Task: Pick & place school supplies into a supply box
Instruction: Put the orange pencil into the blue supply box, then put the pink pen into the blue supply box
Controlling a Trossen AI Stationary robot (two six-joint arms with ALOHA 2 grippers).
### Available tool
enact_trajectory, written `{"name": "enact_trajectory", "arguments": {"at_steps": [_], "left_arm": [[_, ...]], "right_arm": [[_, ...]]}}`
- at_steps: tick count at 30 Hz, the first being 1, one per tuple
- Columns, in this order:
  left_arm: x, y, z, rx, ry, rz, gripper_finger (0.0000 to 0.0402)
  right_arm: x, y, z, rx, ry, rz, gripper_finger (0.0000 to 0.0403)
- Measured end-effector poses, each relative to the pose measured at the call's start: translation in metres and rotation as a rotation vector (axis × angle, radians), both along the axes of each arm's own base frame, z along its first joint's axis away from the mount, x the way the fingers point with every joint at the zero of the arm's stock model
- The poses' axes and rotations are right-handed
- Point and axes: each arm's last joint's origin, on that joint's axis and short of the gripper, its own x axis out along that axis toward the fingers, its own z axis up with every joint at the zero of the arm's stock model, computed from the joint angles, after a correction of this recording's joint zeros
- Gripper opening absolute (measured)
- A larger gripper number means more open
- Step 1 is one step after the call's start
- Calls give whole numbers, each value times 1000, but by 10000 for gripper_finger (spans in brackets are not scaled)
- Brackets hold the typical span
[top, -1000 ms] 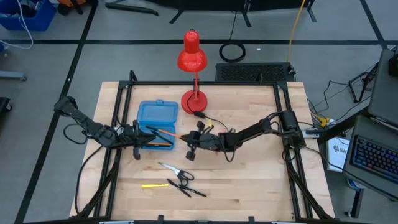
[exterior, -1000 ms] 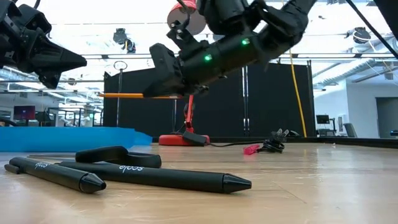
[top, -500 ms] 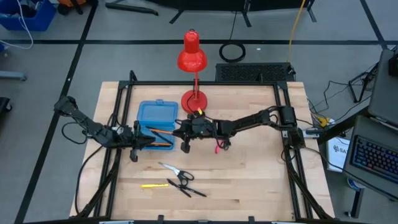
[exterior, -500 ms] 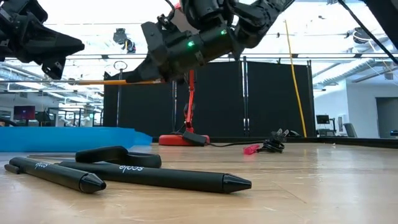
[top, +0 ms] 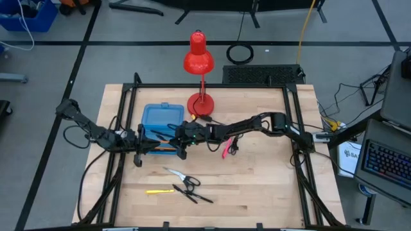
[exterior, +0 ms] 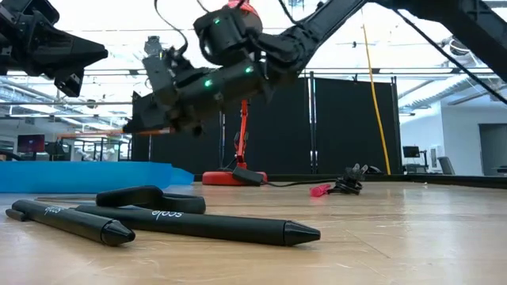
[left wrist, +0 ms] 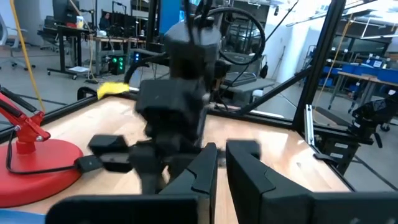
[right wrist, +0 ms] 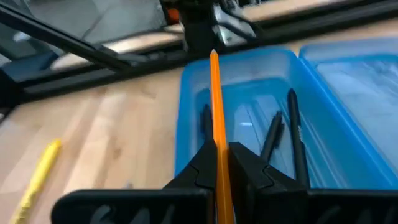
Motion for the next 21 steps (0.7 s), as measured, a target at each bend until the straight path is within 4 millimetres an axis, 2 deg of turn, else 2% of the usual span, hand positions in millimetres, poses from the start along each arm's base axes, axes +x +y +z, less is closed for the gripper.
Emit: {"name": "enact_trajectory", "arguments": {"at_steps": [4, 7, 11, 21], "left_arm": [[0, 0, 0, 3, 3, -14, 37], [0, -1, -1, 6, 7, -23, 37], [0, -1, -1, 9, 8, -22, 37], [0, -1, -1, 10, 11, -22, 37]], "right_arm": [[1, -4, -11, 4, 53, -13, 10], [2, -6, -6, 24, 40, -21, 14], [2, -6, -6, 73, 32, 35, 36], [3, -5, -5, 54, 25, 8, 81]]}}
